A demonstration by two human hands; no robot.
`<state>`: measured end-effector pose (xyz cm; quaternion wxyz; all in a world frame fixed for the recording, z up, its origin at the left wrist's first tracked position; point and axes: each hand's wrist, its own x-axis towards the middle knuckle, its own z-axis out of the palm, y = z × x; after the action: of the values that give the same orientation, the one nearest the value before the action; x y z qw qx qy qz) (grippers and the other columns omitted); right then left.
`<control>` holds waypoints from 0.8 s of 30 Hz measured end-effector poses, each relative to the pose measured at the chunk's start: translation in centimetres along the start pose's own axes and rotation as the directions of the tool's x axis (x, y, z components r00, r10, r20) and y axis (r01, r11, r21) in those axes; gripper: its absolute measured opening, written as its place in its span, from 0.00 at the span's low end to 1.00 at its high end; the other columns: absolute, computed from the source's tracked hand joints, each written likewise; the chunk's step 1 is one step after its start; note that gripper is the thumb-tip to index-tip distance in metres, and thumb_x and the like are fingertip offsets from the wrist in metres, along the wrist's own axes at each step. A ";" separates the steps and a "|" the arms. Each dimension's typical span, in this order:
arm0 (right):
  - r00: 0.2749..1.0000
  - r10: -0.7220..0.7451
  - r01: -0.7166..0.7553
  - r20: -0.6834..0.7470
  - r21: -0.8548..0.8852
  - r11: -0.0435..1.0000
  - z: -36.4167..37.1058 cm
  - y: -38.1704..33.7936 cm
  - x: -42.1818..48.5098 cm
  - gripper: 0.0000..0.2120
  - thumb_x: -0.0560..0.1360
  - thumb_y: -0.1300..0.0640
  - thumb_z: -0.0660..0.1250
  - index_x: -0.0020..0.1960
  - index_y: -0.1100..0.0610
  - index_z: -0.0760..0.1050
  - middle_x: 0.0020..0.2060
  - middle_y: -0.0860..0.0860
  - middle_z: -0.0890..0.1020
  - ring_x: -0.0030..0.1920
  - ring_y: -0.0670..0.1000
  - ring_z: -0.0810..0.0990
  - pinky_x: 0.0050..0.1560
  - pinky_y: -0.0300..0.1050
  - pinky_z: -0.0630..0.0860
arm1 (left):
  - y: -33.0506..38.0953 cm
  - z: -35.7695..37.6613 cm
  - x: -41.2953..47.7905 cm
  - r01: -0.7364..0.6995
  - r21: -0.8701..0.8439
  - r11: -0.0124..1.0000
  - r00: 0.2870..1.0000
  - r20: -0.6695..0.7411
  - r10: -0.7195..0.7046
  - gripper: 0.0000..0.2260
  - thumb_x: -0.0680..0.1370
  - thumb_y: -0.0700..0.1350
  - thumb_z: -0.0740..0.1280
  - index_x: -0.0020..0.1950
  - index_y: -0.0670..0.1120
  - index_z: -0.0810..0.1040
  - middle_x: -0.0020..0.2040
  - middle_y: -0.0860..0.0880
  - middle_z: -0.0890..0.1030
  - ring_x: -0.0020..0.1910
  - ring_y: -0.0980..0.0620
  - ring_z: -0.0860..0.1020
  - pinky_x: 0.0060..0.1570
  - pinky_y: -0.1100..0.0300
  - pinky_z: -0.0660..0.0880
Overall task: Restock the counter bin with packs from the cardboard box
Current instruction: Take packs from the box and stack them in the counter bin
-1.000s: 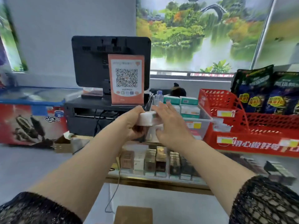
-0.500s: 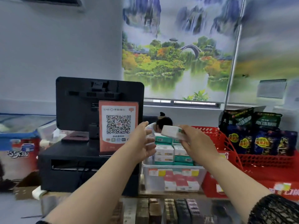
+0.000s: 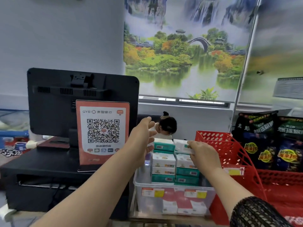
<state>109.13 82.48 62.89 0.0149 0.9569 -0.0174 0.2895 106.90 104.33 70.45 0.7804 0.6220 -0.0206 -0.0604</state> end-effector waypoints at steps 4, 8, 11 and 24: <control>0.999 -0.037 0.039 0.039 -0.045 0.998 3.0 1.3 1.9 0.18 0.78 0.59 0.61 0.68 0.51 0.70 0.60 0.47 0.79 0.57 0.49 0.77 0.56 0.40 0.72 | -0.5 0.1 2.3 -0.005 0.028 1.000 0.999 -0.048 0.007 0.18 0.81 0.55 0.56 0.64 0.49 0.76 0.58 0.46 0.79 0.59 0.46 0.74 0.61 0.49 0.70; 0.996 -0.059 0.064 0.068 -0.065 0.996 5.6 2.1 2.9 0.21 0.78 0.61 0.61 0.70 0.52 0.69 0.64 0.48 0.77 0.62 0.49 0.76 0.61 0.43 0.72 | -1.1 0.7 3.9 0.004 0.043 0.999 0.997 -0.071 -0.001 0.18 0.81 0.55 0.56 0.64 0.48 0.76 0.59 0.46 0.79 0.61 0.45 0.74 0.61 0.49 0.70; 0.994 -0.069 0.077 0.084 -0.095 0.992 7.1 2.6 3.3 0.22 0.77 0.63 0.61 0.71 0.54 0.68 0.66 0.51 0.76 0.64 0.51 0.76 0.62 0.45 0.73 | -1.8 1.4 4.5 0.010 0.052 0.999 0.997 -0.075 -0.006 0.18 0.81 0.55 0.56 0.63 0.48 0.77 0.60 0.47 0.78 0.60 0.46 0.74 0.57 0.51 0.70; 0.964 -0.136 0.182 0.230 -0.190 0.965 8.2 3.0 3.2 0.23 0.81 0.55 0.57 0.75 0.52 0.60 0.67 0.48 0.73 0.60 0.51 0.77 0.53 0.46 0.76 | -3.2 1.9 5.1 0.083 0.046 0.996 0.994 -0.082 -0.079 0.18 0.82 0.54 0.54 0.67 0.48 0.75 0.65 0.46 0.76 0.66 0.44 0.72 0.56 0.49 0.70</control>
<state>116.20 79.09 57.86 0.1367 0.9740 0.0280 0.1787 111.57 101.22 67.57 0.7619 0.6433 0.0345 -0.0662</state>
